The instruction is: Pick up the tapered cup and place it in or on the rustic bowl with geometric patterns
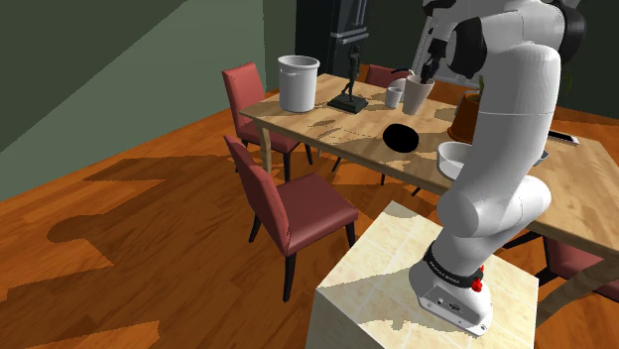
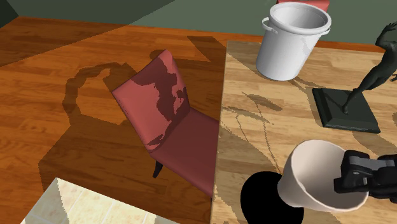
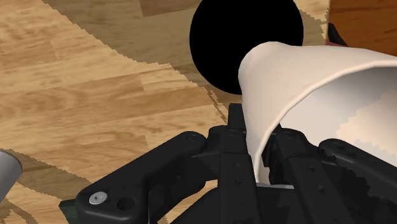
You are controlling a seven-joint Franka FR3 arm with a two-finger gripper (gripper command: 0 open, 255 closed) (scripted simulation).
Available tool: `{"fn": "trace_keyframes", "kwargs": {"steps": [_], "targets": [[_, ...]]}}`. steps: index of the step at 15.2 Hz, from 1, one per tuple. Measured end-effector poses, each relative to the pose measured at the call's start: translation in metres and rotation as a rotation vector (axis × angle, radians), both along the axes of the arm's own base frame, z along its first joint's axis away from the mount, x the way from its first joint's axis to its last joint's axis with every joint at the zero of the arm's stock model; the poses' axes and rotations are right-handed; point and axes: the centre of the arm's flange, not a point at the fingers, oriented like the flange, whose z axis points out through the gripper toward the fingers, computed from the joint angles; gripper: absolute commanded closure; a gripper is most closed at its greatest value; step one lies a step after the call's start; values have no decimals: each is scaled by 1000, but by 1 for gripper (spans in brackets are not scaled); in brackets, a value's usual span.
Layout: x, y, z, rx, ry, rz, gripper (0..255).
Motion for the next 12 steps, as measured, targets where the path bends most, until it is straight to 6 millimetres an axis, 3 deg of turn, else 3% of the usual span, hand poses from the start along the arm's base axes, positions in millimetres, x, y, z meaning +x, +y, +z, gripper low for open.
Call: {"fn": "trace_keyframes", "kwargs": {"steps": [12], "targets": [[1,0,-63,0,0,0,255]]}}
